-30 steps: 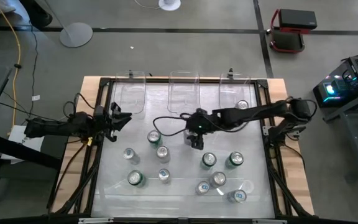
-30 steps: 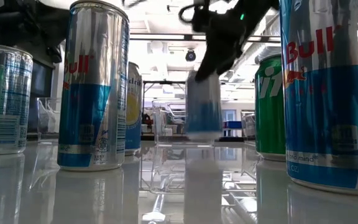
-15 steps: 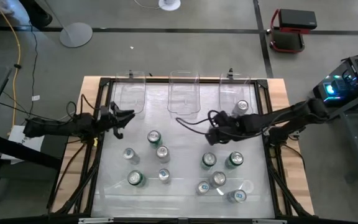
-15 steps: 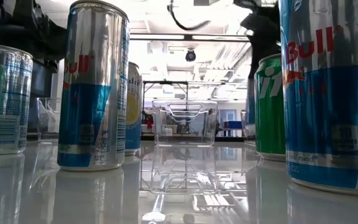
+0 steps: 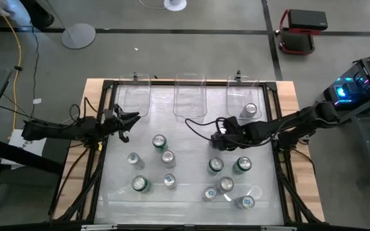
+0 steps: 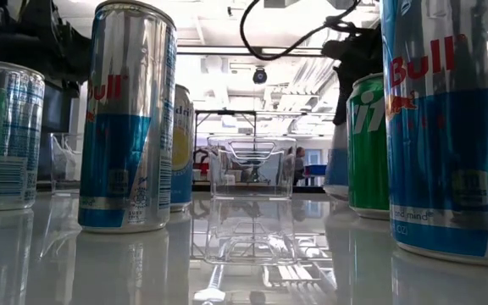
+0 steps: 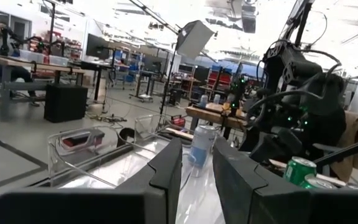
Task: Sort soda cans
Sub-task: Put the top blue-white soda can into the right transparent bin
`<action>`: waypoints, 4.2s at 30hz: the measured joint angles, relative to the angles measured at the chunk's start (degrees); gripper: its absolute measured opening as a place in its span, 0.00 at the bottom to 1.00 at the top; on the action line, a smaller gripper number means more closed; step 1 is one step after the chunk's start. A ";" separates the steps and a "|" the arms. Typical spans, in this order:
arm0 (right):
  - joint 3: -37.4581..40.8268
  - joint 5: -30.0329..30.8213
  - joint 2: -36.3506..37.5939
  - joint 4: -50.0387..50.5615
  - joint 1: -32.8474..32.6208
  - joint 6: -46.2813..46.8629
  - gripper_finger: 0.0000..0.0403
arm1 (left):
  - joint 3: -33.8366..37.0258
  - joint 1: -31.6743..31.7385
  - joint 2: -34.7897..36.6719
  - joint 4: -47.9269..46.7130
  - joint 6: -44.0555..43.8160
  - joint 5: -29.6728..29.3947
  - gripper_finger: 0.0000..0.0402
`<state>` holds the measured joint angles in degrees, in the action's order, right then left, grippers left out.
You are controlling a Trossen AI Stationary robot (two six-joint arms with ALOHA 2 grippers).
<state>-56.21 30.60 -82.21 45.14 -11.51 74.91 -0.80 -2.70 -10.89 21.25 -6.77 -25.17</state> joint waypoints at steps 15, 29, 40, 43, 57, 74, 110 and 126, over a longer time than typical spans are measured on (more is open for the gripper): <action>-0.07 1.35 -0.44 -1.75 -0.17 -3.39 0.79 | 0.00 -0.02 -0.10 -0.46 -1.11 0.13 0.19; -0.09 2.15 -0.44 -7.04 -0.20 -9.13 0.80 | 0.00 -0.02 -0.09 -0.46 -1.15 0.13 0.19; -2.78 6.53 6.78 -6.71 -2.06 -25.62 0.80 | 0.00 -0.04 -0.11 -0.46 -2.61 0.13 0.19; -2.78 -3.86 9.03 -6.60 -0.27 -37.34 0.80 | 0.00 -0.04 -0.11 -0.48 -2.59 0.13 0.19; -2.75 -30.06 3.80 -7.69 11.32 -83.68 0.80 | 0.00 -0.02 -0.11 -0.46 -2.59 0.04 0.19; -2.89 -31.67 -4.33 -7.40 13.76 -77.29 0.76 | 0.00 -0.02 -0.11 -0.41 -3.64 -0.04 0.19; -21.32 -11.42 7.14 25.62 32.25 -62.17 0.68 | 0.00 -0.02 -0.11 -2.38 -3.51 -0.06 0.19; -4.43 -28.07 7.19 7.51 43.02 -72.37 0.68 | 0.00 -0.02 -0.11 -2.48 -3.51 -0.06 0.19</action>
<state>-60.64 2.53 -75.02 52.65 31.51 2.54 -0.80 -2.72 -11.00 18.77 -10.28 -25.23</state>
